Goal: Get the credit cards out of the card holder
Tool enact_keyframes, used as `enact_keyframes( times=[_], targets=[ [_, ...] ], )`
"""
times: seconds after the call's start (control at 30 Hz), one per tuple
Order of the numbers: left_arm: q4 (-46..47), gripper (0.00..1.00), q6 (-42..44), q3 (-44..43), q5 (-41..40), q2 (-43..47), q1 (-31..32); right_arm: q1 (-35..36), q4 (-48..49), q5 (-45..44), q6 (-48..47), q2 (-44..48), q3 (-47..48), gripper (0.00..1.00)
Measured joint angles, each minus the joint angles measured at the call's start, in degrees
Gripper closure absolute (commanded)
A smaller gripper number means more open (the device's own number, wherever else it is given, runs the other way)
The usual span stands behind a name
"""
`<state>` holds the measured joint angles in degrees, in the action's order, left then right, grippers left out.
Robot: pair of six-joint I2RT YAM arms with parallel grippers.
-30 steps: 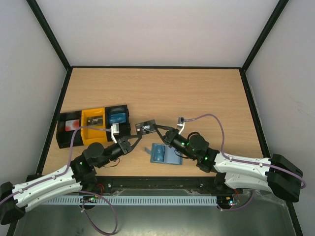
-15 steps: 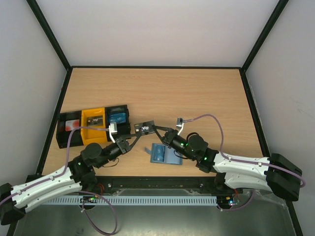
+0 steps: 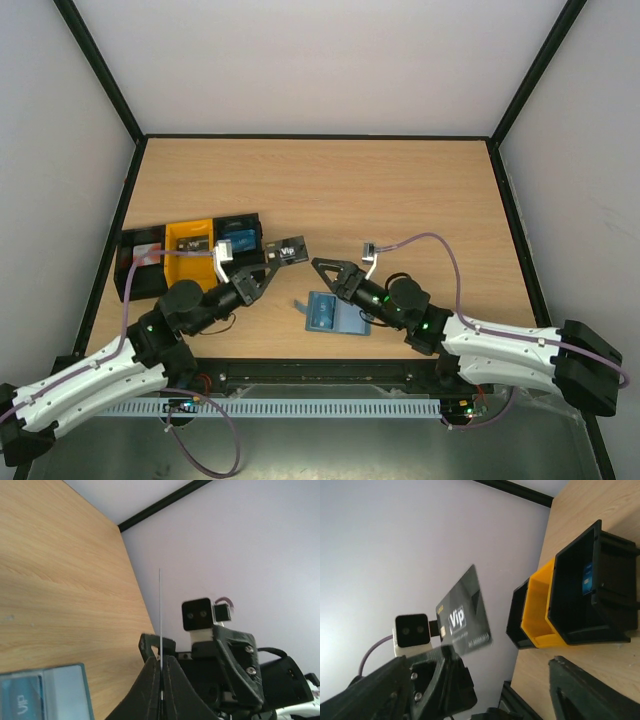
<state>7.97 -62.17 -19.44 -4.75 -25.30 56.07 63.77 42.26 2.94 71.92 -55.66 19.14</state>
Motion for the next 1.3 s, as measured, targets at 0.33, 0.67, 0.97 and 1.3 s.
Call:
enact_keyframes(
  times=[0.33,0.67,0.97,1.3],
  targets=[
    [-9.0,0.97,6.5,-7.2,13.6,-6.7,-17.9,0.0,-6.3,0.1,-4.5,7.5,-2.1,0.02],
    [-20.3,0.97,15.7,-15.7,29.4,-14.1,-41.7,0.0,-10.8,-0.4,-6.1,11.9,-3.9,0.02],
    [-29.6,0.97,26.0,-17.7,40.0,-19.6,-66.5,0.0,-12.5,-0.7,-7.4,13.3,-5.6,0.02],
    [-34.9,0.97,33.7,-18.0,41.1,-25.2,-82.7,0.0,-13.6,-1.9,-8.3,14.3,-6.4,0.02]
  ],
)
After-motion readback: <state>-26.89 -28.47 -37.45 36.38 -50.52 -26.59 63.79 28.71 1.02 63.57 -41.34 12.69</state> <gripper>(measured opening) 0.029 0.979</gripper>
